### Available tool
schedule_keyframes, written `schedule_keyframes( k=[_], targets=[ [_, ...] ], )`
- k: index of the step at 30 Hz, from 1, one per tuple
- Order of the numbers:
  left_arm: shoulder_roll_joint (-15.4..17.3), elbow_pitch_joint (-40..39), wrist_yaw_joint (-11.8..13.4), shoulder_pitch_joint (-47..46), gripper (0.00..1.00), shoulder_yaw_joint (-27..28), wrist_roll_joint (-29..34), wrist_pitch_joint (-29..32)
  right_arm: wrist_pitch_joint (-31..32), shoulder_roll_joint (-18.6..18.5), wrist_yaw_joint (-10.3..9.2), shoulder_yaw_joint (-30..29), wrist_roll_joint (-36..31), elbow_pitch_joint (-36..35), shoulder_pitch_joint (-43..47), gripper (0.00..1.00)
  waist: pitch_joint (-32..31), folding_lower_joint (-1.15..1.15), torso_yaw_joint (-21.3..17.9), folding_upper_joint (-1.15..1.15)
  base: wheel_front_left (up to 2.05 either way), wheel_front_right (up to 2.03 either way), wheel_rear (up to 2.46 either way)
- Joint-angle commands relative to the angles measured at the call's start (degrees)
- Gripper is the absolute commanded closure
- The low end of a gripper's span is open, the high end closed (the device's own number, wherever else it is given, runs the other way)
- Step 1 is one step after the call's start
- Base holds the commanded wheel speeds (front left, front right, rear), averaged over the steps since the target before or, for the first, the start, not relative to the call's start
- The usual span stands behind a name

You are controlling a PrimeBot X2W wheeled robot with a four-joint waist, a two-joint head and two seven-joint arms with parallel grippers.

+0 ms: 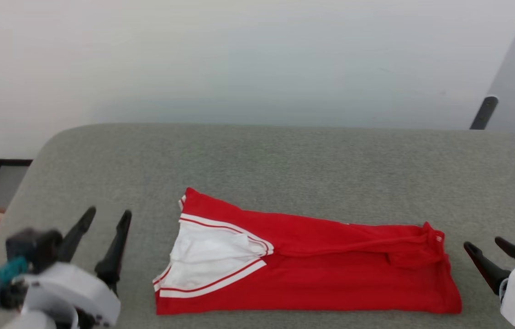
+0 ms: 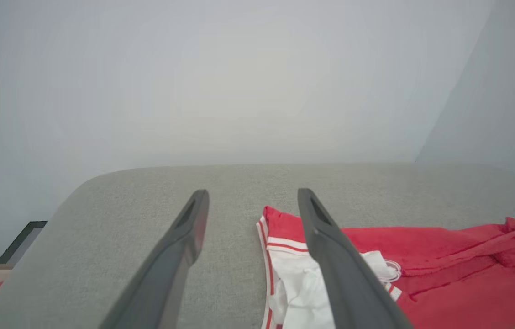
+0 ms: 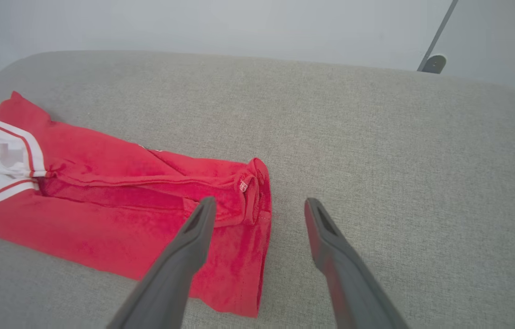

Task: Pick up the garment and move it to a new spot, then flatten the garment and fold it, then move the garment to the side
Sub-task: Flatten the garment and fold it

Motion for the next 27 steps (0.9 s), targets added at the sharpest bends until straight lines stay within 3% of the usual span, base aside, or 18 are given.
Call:
schedule_keyframes(
  k=[1,7,12,27],
  targets=[
    [-0.9,0.3,-0.5,2.2,0.00,1.1,1.3,-0.1,0.5,-0.1,-0.07,-0.2,0.3,0.4,0.9,0.00,0.2,0.00,0.7,0.00,0.00,0.00,0.00],
    [-7.9,2.1,-4.6,10.3,0.00,11.6,8.7,-0.2,5.8,-0.4,-0.07,-0.9,1.3,3.5,-0.4,0.00,0.7,0.00,3.0,0.00,0.00,0.00,0.00],
    [-12.8,3.3,-8.3,13.2,0.00,17.3,13.5,-0.2,9.9,-0.5,-0.07,-1.2,1.5,6.2,-2.1,0.00,2.4,0.00,5.1,0.00,0.00,0.00,0.00],
    [-23.3,6.4,-16.2,12.0,0.00,25.8,21.8,-0.2,15.5,1.5,-0.07,1.4,2.7,20.2,-9.8,0.00,9.5,0.00,9.6,0.00,0.00,0.00,0.00]
  ],
)
